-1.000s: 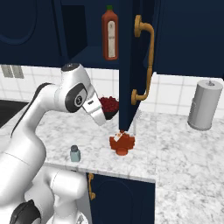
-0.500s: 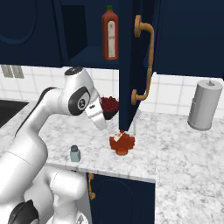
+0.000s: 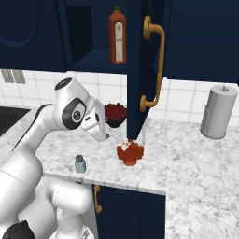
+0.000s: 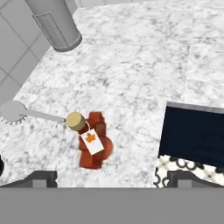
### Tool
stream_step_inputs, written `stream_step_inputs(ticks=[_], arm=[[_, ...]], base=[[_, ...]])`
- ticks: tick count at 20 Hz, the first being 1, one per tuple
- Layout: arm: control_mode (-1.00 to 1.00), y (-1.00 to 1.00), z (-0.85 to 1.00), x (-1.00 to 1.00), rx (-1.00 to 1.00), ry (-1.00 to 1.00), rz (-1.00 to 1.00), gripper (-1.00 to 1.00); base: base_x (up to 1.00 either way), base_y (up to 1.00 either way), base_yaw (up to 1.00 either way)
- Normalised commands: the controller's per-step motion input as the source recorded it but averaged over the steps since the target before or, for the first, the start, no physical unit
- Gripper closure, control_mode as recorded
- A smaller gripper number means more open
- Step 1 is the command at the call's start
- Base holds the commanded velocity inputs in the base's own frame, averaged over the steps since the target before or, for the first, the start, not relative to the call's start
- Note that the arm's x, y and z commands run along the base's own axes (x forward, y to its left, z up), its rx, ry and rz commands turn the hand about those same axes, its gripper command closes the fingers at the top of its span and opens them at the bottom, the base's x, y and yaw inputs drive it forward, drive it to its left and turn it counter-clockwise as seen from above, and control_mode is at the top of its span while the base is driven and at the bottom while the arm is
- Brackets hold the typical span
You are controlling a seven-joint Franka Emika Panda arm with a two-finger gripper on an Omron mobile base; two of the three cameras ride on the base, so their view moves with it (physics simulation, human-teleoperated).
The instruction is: Put the shaker and condiment bottle from the counter next to their counterparts in the cabinet.
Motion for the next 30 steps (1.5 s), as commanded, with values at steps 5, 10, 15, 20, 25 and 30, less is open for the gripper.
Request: stream_step_inputs(ticks=[5,10,15,20,25,30], arm=[[-1.0,0.21,-0.19,0.0,-0.14,-0.03,-0.28,-1.0],[-1.0,0.19,-0.16,0.0,-0.08,0.0,-0.3,-1.0],[-1.0,0.03,-0.01,0.0,0.0,0.0,-0.23,-1.0],[-1.0,0.0,-0.01,0.06,0.0,0.0,-0.03,-1.0],[-1.0,0.0,-0.03,0.09,0.0,0.0,0.04,-1.0],[-1.0,0.0,-0.08,0.05,0.0,0.0,0.06,-1.0]], base=[[0.0,0.0,0.0],[0.0,0.0,0.0],[0.0,0.0,0.0],[0.0,0.0,0.0],[0.0,0.0,0.0],[0.0,0.0,0.0]])
